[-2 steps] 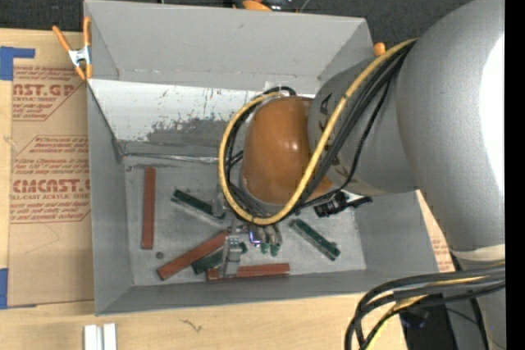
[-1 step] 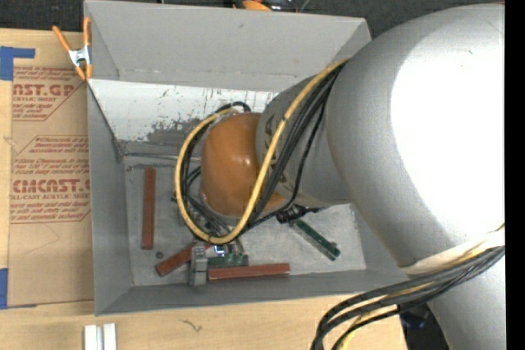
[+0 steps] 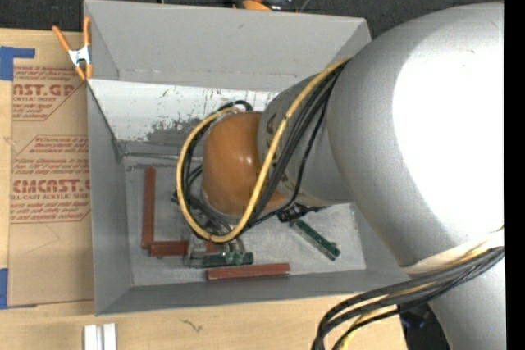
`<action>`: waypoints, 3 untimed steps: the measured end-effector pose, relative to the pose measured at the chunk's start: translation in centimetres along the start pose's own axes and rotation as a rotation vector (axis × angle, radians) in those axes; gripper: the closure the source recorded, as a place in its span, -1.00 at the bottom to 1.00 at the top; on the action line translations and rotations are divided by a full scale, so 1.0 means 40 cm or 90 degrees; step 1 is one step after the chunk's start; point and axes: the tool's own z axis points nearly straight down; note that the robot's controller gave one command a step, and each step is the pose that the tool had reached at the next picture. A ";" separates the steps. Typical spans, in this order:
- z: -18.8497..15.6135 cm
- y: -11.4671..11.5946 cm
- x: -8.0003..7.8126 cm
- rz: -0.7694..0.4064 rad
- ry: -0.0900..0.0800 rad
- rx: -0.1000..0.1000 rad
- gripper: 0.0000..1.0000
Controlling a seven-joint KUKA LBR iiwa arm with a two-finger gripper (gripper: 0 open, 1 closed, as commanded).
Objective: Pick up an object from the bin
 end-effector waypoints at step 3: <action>-0.366 0.134 -0.084 -0.051 -0.003 -0.001 1.00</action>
Offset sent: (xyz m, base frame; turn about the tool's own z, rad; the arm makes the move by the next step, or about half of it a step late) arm -0.0107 0.0292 0.0552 -0.0449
